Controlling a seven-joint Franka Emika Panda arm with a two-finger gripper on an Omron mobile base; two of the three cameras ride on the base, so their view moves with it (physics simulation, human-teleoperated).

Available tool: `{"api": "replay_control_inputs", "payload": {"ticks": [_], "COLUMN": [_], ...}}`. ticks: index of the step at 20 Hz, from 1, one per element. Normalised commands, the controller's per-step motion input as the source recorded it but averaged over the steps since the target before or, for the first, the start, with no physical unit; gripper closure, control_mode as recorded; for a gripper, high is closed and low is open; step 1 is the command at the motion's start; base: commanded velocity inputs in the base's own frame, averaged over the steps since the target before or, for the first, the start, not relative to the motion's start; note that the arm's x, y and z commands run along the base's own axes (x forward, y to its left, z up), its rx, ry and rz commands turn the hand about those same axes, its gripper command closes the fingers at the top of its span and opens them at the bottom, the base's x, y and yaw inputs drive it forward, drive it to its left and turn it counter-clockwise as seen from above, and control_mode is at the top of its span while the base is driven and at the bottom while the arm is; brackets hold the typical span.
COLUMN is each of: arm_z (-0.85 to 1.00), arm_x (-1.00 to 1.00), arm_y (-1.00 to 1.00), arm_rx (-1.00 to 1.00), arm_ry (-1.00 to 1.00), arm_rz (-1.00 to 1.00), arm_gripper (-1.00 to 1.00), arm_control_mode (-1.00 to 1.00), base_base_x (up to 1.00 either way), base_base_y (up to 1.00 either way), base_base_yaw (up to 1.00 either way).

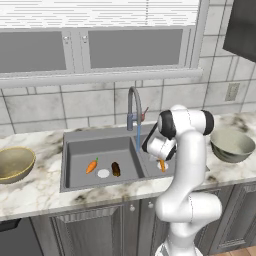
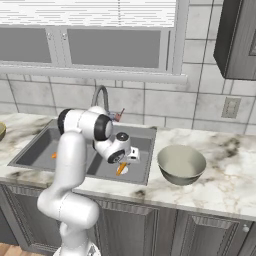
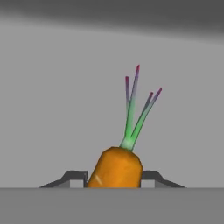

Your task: Pick the carrots from the sink and place them in one bowl. Place the sweet potato in the other bowl. Then turn off the sink faucet.

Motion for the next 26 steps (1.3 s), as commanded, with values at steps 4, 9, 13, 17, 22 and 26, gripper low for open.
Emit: {"api": "replay_control_inputs", "payload": {"ticks": [4, 9, 13, 17, 22, 26], "arm_z": [0.42, 0.58, 0.68, 0.67, 0.71, 0.67], "arm_x": [0.00, -0.03, -0.05, -0.03, -0.10, -0.19], "arm_y": [-0.01, -0.09, -0.05, 0.00, 0.00, -0.01], "arm_rx": [0.00, 0.00, 0.00, 0.00, 0.00, 0.00], "arm_ry": [0.00, -0.02, -0.02, -0.01, 0.00, 0.00], "arm_rz": [0.00, 0.00, 0.00, 0.00, 0.00, 0.00], "arm_gripper": [1.00, 1.00, 1.00, 1.00, 1.00, 1.00], "arm_control_mode": [-1.00, -1.00, -1.00, -1.00, -1.00, -1.00], "base_base_x": [0.00, 0.00, 0.00, 0.00, 0.00, 0.00], "base_base_y": [0.00, 0.00, 0.00, 0.00, 0.00, 0.00], "base_base_yaw": [0.00, 0.00, 0.00, 0.00, 0.00, 0.00]}}
